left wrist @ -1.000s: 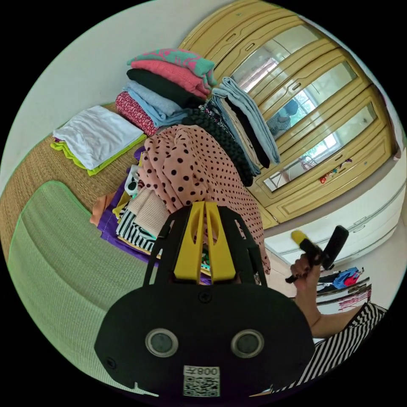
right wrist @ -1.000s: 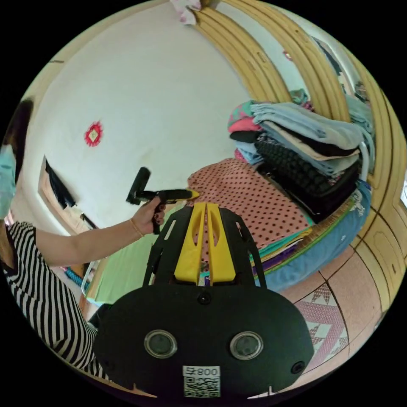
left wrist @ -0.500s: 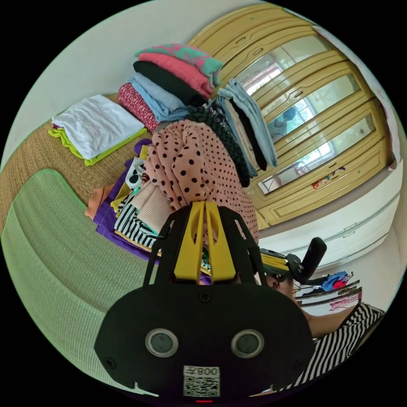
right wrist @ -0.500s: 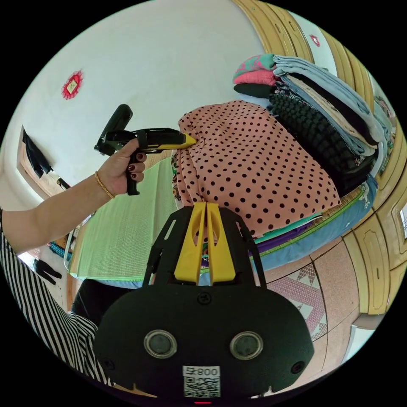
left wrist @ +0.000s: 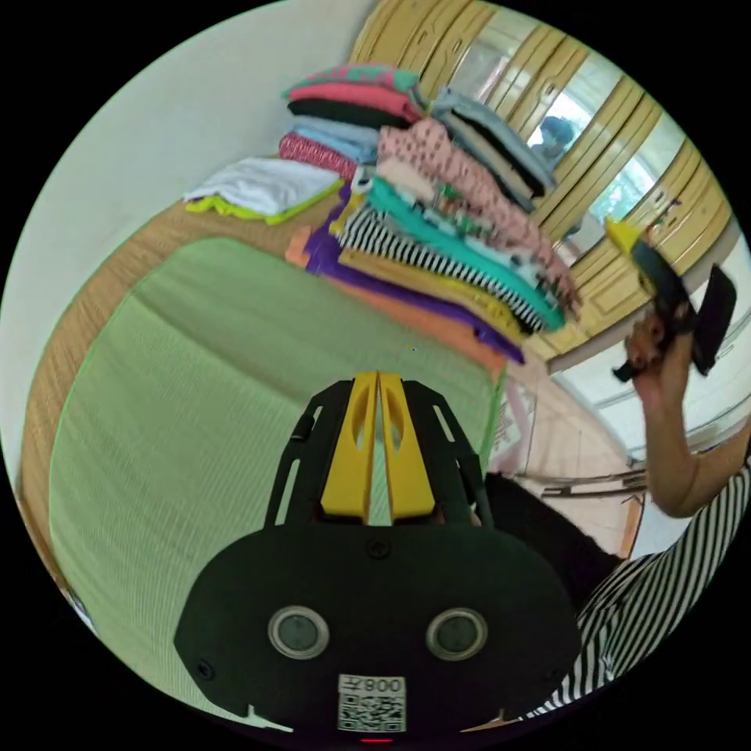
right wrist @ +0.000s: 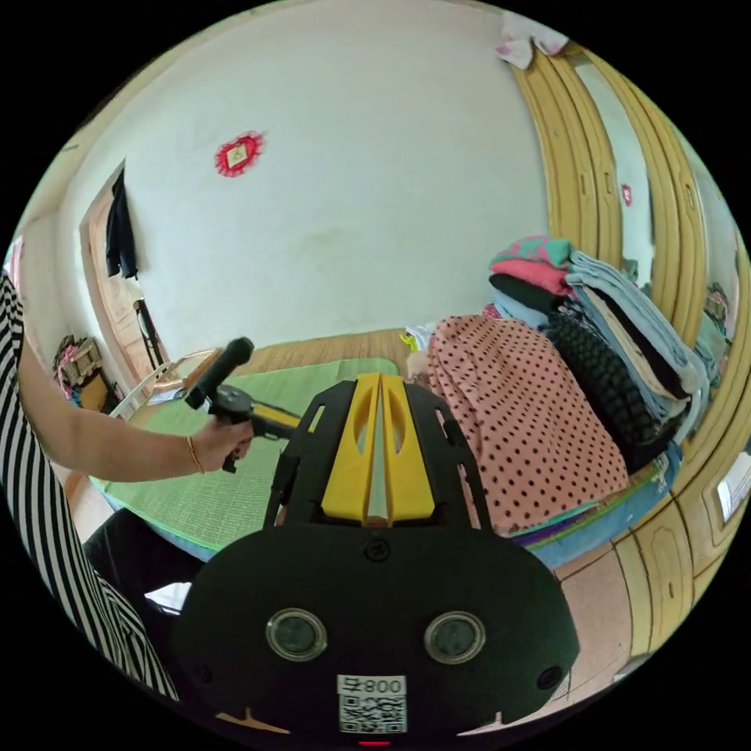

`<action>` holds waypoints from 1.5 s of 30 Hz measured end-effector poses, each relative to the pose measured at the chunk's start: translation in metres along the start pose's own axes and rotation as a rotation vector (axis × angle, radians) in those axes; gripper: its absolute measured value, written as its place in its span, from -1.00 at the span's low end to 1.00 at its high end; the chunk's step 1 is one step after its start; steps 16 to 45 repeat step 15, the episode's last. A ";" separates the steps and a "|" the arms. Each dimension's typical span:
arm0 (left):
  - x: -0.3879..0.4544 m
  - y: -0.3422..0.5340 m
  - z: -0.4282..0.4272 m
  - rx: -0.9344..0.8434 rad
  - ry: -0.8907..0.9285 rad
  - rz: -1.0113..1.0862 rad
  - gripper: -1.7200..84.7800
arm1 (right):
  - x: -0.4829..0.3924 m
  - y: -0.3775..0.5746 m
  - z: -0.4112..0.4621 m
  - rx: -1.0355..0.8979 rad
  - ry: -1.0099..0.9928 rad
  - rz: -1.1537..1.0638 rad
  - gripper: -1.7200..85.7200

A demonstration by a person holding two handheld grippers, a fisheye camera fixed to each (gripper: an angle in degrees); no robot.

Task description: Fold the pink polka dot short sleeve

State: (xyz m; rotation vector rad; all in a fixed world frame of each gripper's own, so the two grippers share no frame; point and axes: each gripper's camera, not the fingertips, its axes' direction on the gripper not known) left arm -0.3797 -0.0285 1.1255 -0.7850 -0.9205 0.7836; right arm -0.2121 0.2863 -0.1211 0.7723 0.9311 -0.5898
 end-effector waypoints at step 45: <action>-0.025 0.137 -0.004 0.037 0.006 -0.078 -0.95 | -0.038 -0.105 0.330 -0.250 0.000 -0.037 -0.72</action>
